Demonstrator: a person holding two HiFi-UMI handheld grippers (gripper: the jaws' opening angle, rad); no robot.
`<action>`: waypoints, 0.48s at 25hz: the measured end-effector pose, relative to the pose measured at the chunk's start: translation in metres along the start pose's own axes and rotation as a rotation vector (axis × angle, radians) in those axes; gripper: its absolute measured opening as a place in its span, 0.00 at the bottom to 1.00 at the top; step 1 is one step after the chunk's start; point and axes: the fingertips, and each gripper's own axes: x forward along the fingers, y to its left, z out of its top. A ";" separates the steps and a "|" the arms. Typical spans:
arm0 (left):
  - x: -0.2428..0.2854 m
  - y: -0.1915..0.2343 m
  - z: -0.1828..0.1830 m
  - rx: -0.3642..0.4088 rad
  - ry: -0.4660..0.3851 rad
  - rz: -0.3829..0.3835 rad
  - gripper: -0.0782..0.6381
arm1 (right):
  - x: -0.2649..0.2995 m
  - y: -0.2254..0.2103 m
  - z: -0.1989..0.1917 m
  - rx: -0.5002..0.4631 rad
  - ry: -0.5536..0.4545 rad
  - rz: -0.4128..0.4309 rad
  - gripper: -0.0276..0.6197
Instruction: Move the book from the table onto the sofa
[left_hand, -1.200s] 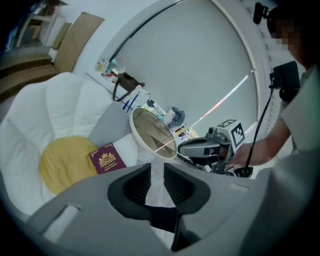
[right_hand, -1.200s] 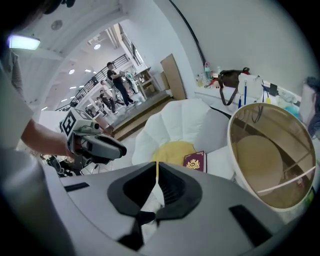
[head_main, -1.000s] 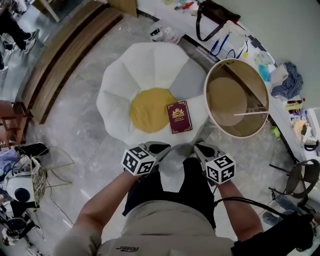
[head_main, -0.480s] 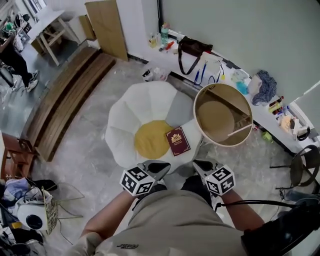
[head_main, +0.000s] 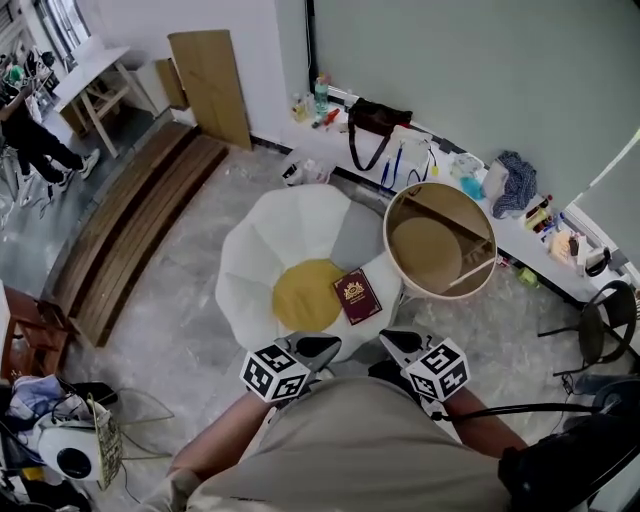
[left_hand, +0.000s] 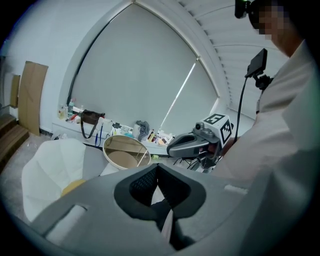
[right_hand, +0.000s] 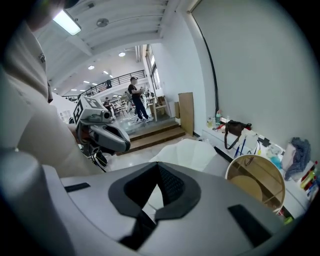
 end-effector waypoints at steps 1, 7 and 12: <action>-0.002 -0.001 -0.001 0.002 -0.003 -0.001 0.12 | 0.000 0.004 0.000 -0.006 0.001 -0.001 0.06; -0.011 -0.009 -0.001 0.006 -0.017 -0.007 0.12 | -0.003 0.022 0.001 -0.034 0.017 0.003 0.06; -0.017 -0.012 -0.006 0.004 -0.013 0.002 0.12 | 0.000 0.033 0.003 -0.053 0.032 0.028 0.06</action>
